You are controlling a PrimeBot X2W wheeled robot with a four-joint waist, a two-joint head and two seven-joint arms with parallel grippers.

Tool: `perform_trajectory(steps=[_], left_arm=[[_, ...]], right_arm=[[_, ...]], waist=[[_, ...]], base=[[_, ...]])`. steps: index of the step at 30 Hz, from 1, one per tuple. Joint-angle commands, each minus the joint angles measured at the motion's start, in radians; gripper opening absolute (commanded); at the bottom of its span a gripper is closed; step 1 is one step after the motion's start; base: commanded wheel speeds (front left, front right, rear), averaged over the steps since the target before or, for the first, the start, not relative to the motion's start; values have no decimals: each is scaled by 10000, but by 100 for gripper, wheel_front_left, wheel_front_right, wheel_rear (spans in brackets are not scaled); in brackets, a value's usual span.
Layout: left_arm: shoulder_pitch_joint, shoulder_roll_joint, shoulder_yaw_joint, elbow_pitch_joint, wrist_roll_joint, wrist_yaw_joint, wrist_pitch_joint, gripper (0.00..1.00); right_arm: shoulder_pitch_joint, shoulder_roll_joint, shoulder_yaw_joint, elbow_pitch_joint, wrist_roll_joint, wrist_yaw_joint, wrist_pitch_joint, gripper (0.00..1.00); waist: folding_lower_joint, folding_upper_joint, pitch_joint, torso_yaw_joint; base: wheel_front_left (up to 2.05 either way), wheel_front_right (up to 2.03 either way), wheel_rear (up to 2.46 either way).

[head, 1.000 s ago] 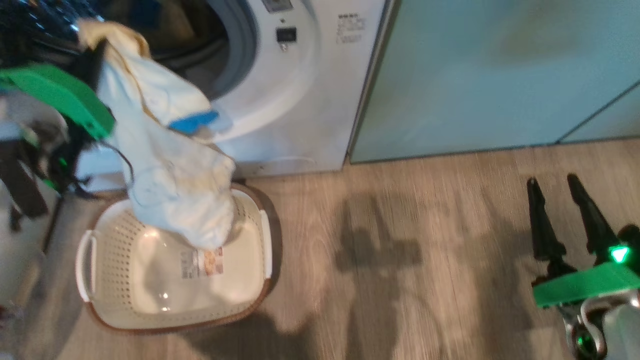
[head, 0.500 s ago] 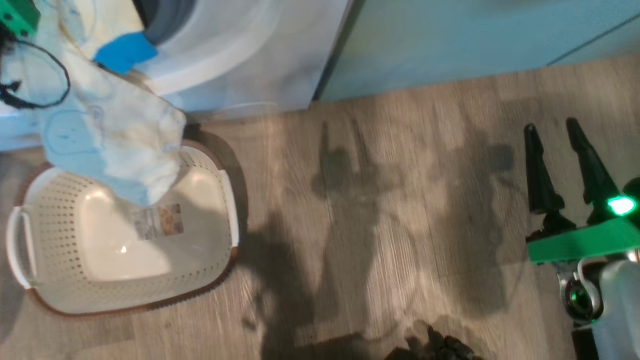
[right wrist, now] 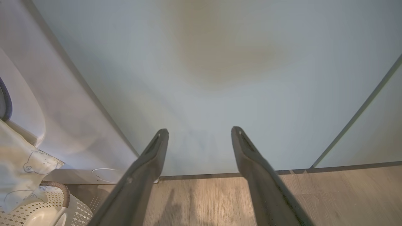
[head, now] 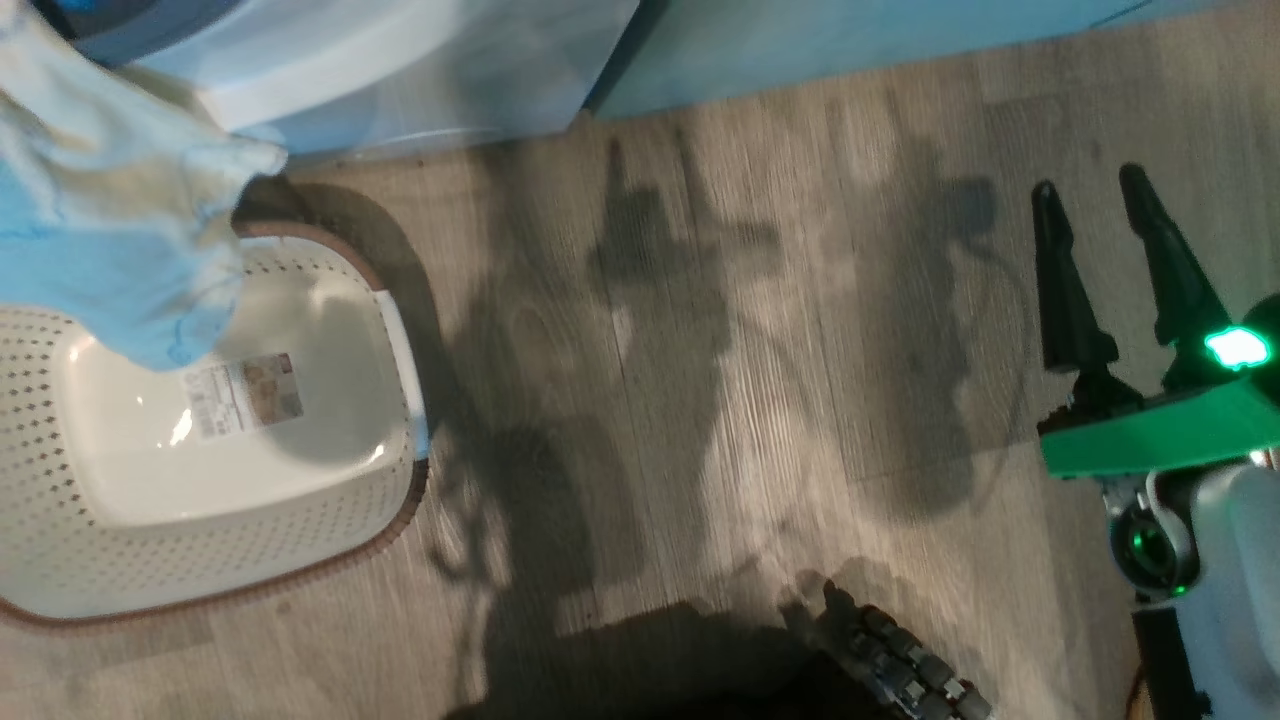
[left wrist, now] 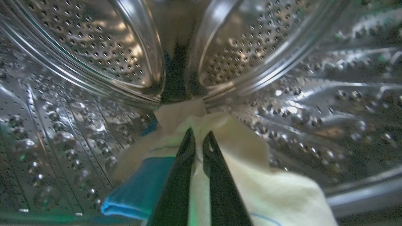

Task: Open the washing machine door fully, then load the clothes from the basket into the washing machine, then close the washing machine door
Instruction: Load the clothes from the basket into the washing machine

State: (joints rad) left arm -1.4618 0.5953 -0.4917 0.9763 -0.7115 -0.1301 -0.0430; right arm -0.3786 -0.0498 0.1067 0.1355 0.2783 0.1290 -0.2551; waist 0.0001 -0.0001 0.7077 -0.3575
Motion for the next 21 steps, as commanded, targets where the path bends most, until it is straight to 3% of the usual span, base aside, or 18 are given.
perform_trajectory(steps=[1, 12, 21], left_arm=[[-857, 533, 231, -19, 142, 75, -441, 0], [-2425, 327, 365, 649, 738, 449, -2131, 0], [-2045, 389, 1815, -1253, 1499, 773, -2184, 0]], right_arm=[[-142, -9, 212, -338, 131, 17, -67, 100], [-417, -6, 360, -369, 240, 17, -67, 100], [-557, -6, 418, -342, 367, 17, -67, 100]], waist=[[-1, 1, 267, -130], [-1, 1, 705, -237], [-1, 1, 881, -255]], base=[[0, 0, 0], [0, 0, 0], [0, 0, 0]])
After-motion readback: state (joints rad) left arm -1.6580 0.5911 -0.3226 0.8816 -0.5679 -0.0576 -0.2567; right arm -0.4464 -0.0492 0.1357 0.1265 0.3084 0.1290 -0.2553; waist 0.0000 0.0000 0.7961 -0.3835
